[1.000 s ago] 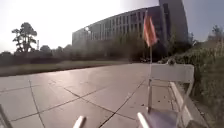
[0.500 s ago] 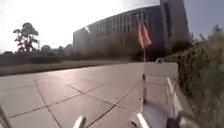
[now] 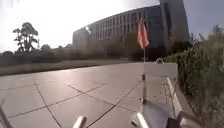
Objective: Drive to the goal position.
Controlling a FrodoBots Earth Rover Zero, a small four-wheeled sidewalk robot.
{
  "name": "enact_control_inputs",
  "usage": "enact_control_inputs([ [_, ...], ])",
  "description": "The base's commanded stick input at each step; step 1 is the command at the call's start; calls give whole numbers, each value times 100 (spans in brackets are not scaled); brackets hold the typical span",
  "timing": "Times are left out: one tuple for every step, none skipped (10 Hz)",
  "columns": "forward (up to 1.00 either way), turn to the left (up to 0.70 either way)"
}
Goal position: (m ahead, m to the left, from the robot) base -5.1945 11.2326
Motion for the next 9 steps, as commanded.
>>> enact_control_inputs([
  [70, 35],
  [70, 35],
  [70, 12],
  [28, 0],
  [0, 0],
  [0, 0],
  [0, 0],
  [0, 0],
  [0, 0],
])
